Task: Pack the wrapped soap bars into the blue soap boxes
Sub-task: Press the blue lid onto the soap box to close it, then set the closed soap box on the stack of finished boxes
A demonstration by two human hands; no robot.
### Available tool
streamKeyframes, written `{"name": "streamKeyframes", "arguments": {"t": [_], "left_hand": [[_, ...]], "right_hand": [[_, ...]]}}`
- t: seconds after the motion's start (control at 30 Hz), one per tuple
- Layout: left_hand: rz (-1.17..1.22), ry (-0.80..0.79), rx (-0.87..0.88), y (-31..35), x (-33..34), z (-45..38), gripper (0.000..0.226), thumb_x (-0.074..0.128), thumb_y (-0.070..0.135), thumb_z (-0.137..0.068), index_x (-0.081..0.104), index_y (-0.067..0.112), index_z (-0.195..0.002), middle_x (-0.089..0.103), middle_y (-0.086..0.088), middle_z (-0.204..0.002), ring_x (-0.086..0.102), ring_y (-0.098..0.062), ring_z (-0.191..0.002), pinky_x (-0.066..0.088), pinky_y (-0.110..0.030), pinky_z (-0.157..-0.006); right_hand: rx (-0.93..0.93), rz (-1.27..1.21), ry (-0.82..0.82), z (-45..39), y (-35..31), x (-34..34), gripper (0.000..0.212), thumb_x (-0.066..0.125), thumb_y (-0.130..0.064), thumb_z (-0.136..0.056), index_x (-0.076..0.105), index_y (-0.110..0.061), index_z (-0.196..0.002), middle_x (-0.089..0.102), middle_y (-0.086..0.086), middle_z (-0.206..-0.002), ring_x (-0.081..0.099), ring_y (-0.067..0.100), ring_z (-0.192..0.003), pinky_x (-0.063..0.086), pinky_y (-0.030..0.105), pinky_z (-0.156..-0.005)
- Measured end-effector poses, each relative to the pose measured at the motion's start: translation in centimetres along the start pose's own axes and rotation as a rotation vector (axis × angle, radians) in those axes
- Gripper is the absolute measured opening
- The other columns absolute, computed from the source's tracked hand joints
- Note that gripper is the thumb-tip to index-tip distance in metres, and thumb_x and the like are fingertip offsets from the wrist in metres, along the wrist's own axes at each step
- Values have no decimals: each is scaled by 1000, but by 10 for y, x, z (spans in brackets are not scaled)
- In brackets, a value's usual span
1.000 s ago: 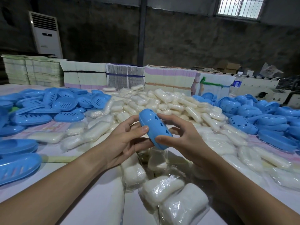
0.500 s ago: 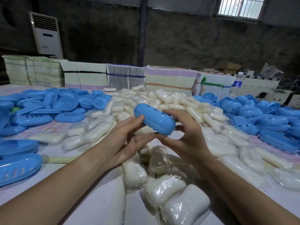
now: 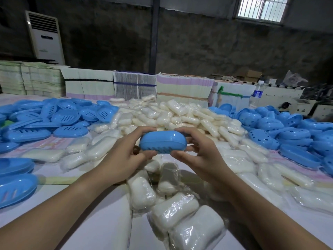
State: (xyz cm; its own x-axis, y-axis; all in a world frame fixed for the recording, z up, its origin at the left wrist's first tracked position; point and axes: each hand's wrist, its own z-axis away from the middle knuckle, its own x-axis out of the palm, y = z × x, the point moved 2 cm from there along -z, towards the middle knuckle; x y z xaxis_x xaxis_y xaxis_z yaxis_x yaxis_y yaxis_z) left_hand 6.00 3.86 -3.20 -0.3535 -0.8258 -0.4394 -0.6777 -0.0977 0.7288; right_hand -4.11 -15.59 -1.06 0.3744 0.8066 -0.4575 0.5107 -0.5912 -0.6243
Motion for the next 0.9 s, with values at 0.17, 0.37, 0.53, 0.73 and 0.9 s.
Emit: {"name": "streamKeyframes", "arguments": {"t": [0.17,0.37,0.53,0.73,0.9], "left_hand": [[-208,55,120,3,0,4,49,77,27,-87,54,45,-127,63,17,-113,68,-12,-72,58,-35,-73],[-340,18,310,16,6,7,49,77,29,-86,55,41,-129,57,26,-113,59,1,-94,48,-13,-76],[-362,-23,374,19,8,6,58,76,26,-84,51,46,-131,57,25,-118,63,-5,-88,55,-26,-71],[-178,-46,299,25,23,8,63,71,23,-91,40,52,-137,50,22,-132,63,-1,-101,58,-28,-80],[-221,-109,214,6,26,5,44,69,30,-91,49,59,-117,56,32,-117,59,11,-98,49,-16,-74]], "right_hand": [[-22,16,-14,3,2,-2,42,77,-7,-82,60,-13,-119,64,-2,-113,65,18,-101,58,33,-84],[223,-73,-166,1,1,-6,40,75,-35,-79,62,-28,-116,64,-7,-110,64,16,-96,57,33,-81],[372,-105,-340,-5,-7,-11,43,66,-40,-82,58,-36,-124,60,0,-116,61,14,-89,51,26,-70],[393,79,-162,17,-12,-33,47,65,-55,-76,58,-42,-121,63,-7,-109,64,8,-87,51,21,-73],[512,437,132,49,3,-110,54,56,-67,-75,50,-43,-123,62,-13,-104,60,1,-81,45,22,-70]]}}
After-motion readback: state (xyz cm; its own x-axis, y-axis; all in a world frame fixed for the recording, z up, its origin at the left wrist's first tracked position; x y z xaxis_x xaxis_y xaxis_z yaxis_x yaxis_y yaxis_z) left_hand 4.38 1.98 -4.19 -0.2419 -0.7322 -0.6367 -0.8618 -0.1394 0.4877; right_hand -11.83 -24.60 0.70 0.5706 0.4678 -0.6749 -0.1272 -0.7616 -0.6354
